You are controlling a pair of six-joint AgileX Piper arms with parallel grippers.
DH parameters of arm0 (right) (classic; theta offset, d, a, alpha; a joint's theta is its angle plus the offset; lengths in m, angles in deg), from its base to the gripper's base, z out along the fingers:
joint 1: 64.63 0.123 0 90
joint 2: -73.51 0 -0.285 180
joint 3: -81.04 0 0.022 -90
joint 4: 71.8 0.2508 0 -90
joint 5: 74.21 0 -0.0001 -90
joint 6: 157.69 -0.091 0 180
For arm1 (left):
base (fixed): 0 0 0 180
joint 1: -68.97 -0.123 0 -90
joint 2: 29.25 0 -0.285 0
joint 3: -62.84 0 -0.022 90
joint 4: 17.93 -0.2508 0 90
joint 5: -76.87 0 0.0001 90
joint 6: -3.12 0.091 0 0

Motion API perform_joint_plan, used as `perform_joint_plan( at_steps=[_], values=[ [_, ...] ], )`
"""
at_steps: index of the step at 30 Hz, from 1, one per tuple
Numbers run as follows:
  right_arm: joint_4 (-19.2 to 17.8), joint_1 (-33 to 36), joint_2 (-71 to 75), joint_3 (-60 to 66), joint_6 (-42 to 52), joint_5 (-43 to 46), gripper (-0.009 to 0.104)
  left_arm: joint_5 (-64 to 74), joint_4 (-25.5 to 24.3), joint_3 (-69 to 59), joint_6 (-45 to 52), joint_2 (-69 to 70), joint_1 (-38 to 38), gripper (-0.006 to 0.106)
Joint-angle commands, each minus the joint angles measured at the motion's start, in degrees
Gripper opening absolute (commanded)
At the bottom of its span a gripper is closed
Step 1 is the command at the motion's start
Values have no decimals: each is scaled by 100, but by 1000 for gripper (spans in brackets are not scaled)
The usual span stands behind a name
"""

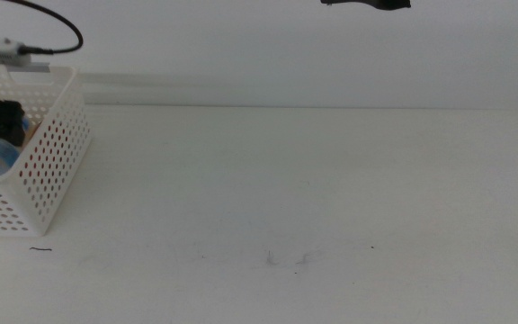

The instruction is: Use arms to grab the bottles and put them into the dustbin to the left of the table.

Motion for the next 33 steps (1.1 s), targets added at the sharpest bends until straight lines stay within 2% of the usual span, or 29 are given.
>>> perform_joint_plan(
  at_steps=[1,6,10,15,24,33],
  values=[
    [-20,-54,33,9,14,52,88,29,11,78,0,291,-9,94],
    [-20,-54,33,9,14,52,88,262,502,43,-61,1093,-9,94],
    [-20,-54,33,9,14,52,88,420,1200,-311,4,1931,62,94],
    [-20,-54,33,9,14,52,88,-65,1840,-1055,447,3460,610,94],
    [-10,-54,33,9,14,52,88,-1951,1974,-2954,551,6139,1849,94],
    [-10,-54,33,9,14,52,88,-2444,1876,-3880,157,7002,1874,94]
  ],
)
